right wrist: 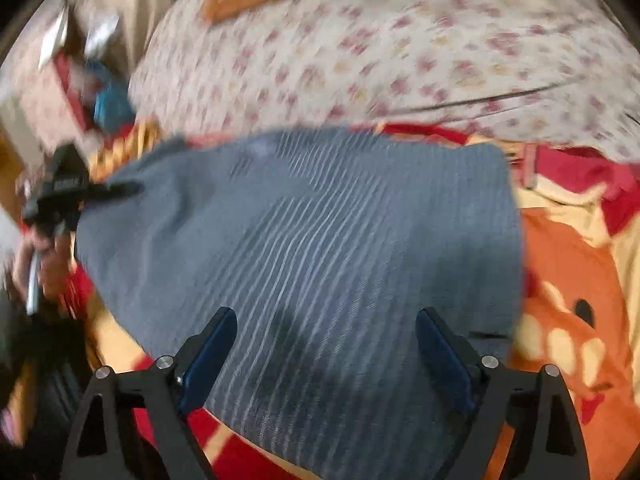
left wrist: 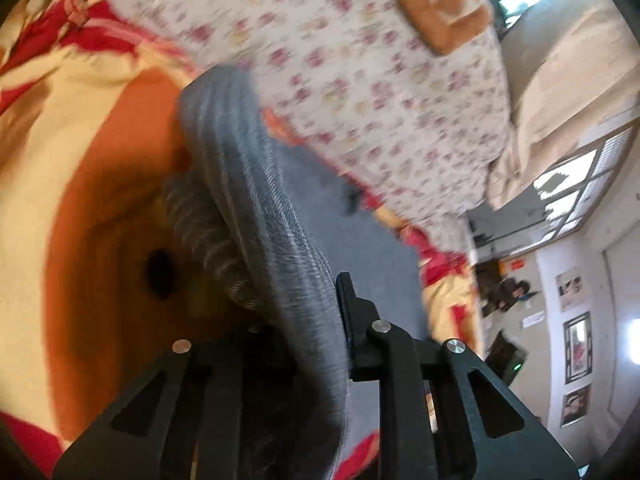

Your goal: Fold large clothes

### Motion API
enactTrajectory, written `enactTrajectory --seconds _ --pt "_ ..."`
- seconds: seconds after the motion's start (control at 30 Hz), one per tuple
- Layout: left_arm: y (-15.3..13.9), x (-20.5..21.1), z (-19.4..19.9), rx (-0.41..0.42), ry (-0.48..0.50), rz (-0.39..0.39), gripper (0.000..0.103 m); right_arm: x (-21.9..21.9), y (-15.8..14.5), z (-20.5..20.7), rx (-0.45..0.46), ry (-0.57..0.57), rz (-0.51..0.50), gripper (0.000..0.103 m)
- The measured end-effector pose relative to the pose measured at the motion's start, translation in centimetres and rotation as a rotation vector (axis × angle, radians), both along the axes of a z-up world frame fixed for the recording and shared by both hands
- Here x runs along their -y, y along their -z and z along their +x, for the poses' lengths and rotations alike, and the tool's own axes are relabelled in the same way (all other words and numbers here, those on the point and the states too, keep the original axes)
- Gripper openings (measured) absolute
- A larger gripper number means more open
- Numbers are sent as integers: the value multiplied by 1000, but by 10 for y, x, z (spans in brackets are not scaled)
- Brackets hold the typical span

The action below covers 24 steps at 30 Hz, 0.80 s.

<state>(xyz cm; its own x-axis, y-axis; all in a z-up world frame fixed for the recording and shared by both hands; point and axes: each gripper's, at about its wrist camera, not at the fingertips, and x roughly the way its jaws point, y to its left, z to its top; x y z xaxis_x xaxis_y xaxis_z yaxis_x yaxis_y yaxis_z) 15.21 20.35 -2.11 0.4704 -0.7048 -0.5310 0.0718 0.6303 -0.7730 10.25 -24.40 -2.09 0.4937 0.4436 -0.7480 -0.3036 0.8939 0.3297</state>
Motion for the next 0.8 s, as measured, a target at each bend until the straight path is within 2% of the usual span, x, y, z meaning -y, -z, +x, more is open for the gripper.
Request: enactTrajectory --seconds 0.13,0.23,0.3,0.5,0.6,0.67,0.8 --pt "-30 47 14 -16 -51 -17 16 48 -7 -2 -1 185 55 89" --pt "-42 96 24 -19 -80 29 16 82 -4 -6 -36 301 95 82" --pt "-39 128 28 -33 -92 48 16 101 -4 -9 -47 354 108 82" --pt "-18 219 29 -74 -85 144 16 120 -12 -12 -35 384 148 82" --pt "-12 248 28 -71 -73 205 16 124 -18 -13 -23 398 172 82" --pt "-5 256 27 -79 -78 238 16 124 -21 -11 -16 413 173 82" --pt "-4 256 22 -69 -95 242 16 137 -24 -8 -14 471 226 82"
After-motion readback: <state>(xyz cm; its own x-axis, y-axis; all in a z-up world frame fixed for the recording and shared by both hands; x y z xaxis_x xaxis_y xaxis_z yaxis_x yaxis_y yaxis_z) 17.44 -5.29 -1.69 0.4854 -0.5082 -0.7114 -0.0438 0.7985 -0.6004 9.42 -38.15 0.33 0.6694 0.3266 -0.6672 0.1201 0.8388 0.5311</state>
